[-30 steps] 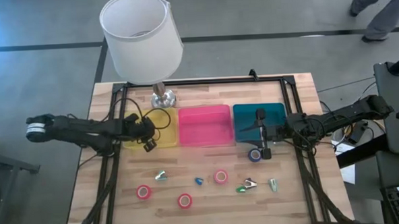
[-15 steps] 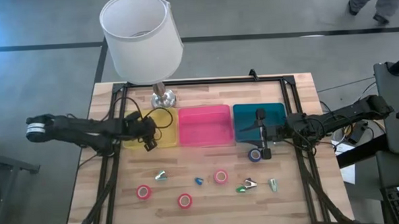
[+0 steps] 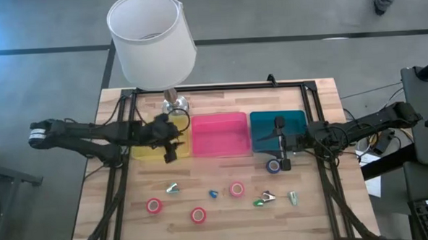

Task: Pick and place Stapler, Stapler remover, tape
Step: Put the blue stapler into the yellow bin

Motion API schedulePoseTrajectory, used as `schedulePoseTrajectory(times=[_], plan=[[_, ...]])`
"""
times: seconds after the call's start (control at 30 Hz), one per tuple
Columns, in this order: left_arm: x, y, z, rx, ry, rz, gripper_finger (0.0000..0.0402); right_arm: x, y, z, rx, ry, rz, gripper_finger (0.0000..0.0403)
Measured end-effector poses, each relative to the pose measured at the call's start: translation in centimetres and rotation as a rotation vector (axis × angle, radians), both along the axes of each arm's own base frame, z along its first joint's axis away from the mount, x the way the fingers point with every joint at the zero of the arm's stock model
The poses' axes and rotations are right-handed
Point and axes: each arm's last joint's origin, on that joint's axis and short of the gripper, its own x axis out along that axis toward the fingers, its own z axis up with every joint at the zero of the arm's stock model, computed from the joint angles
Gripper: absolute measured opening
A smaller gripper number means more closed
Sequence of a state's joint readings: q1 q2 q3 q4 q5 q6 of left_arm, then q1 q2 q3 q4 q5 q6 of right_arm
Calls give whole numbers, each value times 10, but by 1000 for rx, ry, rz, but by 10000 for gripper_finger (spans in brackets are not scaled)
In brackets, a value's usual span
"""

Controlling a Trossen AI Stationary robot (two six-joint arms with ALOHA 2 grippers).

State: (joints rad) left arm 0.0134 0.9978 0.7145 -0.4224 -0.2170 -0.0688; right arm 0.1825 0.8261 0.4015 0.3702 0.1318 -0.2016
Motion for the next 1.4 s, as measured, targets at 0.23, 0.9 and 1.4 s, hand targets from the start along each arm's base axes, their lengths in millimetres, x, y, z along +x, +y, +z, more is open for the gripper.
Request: schedulePoseTrajectory(times=[0.23,0.9,1.4], plan=[[18,-38,2,11,-109,-220,167,0,0,0,0,1,0,166],[102,-110,-88,-143,-4,-490,168,0,0,0,-68,-3,4,166],[126,-120,-116,-173,82,-526,168,0,0,0,-113,-6,7,166]])
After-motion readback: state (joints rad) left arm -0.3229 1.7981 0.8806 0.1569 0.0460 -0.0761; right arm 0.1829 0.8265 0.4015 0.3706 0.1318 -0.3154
